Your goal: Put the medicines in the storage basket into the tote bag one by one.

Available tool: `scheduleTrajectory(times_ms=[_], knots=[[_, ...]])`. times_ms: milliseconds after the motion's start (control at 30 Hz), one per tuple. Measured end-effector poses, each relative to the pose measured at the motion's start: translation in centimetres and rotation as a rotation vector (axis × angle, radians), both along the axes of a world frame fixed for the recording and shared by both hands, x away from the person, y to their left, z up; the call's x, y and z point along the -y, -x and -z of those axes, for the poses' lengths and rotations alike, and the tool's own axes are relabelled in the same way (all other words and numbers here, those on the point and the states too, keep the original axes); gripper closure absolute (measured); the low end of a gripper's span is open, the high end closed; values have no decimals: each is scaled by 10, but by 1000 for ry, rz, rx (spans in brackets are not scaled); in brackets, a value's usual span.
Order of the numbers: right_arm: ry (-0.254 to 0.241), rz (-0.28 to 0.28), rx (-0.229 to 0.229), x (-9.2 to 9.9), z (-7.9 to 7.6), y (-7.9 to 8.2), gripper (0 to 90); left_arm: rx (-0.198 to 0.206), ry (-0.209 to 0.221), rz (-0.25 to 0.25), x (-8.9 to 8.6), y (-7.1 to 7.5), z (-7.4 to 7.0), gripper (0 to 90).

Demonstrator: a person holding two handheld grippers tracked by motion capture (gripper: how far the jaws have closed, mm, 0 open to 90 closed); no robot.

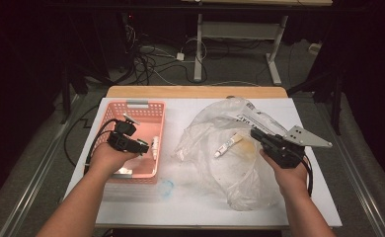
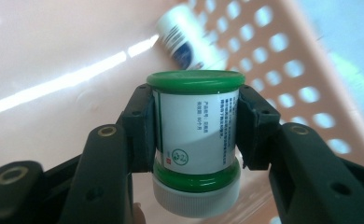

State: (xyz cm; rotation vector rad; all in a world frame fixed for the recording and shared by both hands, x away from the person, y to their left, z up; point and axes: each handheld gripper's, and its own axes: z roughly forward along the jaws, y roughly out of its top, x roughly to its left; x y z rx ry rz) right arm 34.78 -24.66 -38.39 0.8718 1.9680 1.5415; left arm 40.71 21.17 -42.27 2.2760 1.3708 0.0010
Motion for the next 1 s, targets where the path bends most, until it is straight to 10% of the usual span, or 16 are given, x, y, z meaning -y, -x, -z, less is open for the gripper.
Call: scheduleTrajectory(times_ms=[267, 1000], knots=[[5, -4, 1, -2, 0, 1, 900, 153, 139, -11, -1, 20, -7, 535], [12, -10, 6, -3, 0, 1, 900, 418, 266, -50, -3, 61, -8, 536]])
